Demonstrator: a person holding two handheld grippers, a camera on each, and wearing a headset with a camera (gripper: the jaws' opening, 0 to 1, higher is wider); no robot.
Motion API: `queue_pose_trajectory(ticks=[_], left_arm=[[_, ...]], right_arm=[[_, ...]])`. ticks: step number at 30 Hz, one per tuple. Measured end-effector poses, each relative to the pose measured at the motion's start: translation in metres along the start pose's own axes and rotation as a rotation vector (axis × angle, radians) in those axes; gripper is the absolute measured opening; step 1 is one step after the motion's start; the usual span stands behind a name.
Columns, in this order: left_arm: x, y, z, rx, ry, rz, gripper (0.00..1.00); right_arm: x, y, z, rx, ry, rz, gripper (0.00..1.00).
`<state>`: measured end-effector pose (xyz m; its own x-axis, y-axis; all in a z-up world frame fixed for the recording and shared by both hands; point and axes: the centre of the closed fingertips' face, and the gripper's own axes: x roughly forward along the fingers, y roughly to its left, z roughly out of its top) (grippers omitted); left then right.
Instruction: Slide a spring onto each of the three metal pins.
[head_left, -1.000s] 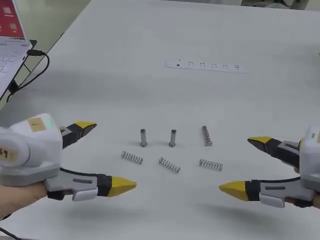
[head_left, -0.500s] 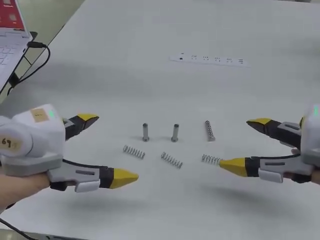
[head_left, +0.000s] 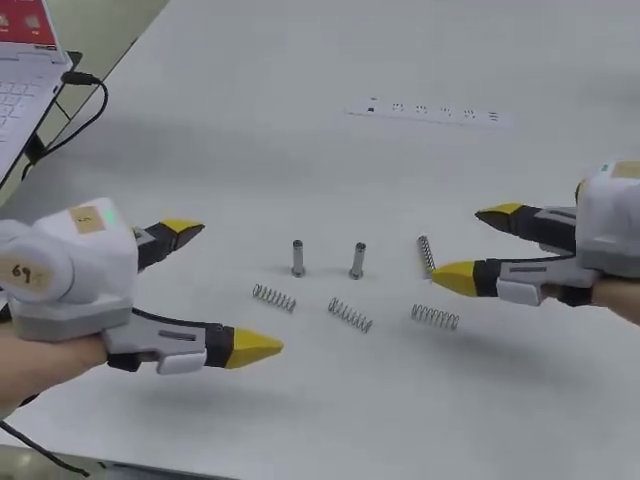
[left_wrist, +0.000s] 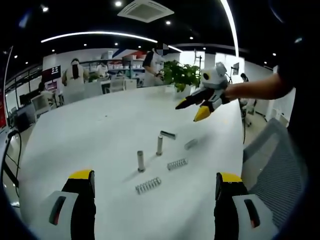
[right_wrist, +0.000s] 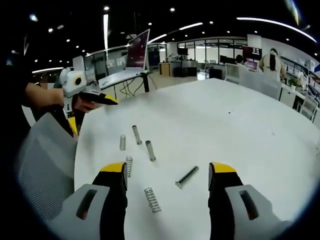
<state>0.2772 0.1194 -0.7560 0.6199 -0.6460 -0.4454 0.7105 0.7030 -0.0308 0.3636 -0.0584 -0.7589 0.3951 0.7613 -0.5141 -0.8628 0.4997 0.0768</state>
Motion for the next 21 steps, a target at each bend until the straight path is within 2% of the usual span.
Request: queue_pose_trajectory(ticks=[5, 10, 12, 16, 21], left_arm=[[0.0, 0.002, -0.002, -0.002, 0.003, 0.001, 0.98], [-0.001, 0.003, -0.002, -0.002, 0.002, 0.004, 0.98], [0.0, 0.004, -0.002, -0.001, 0.003, 0.004, 0.98], [-0.001, 0.005, -0.001, -0.001, -0.004, 0.006, 0.98], [0.0, 0.005, -0.003, 0.0, 0.003, 0.006, 0.98]], right_arm=[[0.012, -0.009, -0.001, 0.027, 0.041, 0.0, 0.59], [0.024, -0.022, -0.005, 0.118, 0.102, -0.01, 0.44], [0.027, -0.028, -0.005, 0.126, 0.107, -0.024, 0.42], [0.036, -0.036, -0.014, 0.178, 0.148, -0.041, 0.37], [0.046, -0.045, -0.026, 0.202, 0.209, -0.067, 0.29]])
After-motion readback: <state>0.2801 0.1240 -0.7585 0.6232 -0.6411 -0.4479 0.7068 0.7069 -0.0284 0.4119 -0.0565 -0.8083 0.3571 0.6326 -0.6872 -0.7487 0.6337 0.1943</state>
